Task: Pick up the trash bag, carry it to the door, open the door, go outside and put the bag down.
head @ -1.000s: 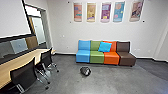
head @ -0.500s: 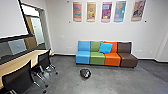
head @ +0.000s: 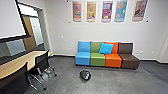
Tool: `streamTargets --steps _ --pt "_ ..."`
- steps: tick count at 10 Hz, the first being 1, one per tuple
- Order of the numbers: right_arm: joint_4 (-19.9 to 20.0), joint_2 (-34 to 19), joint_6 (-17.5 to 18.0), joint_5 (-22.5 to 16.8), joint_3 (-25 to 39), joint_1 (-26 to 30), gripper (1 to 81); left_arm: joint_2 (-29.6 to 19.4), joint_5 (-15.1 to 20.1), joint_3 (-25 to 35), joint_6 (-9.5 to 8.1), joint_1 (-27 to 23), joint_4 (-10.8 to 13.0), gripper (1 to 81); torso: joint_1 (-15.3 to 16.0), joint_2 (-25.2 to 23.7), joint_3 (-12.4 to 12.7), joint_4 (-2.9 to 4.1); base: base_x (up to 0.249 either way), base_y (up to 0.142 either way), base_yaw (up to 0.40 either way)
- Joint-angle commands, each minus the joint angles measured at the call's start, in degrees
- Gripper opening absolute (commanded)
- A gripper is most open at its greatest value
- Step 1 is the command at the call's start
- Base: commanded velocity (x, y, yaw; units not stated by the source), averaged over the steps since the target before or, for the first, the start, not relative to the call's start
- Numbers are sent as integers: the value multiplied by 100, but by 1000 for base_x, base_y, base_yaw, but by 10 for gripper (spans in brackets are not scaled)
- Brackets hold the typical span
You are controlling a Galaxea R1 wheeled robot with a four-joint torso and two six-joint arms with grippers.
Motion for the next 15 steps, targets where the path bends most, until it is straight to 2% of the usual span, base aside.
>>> streamTargets --steps 1,15 --pt "-47 -35 -28 -372 3 240 811 22 376 22 6 -210 47 811 0 0 0 0 167 0 0" --pt "-73 18 -45 -372 134 231 811 30 368 22 6 -210 47 811 0 0 0 0 166 0 0"
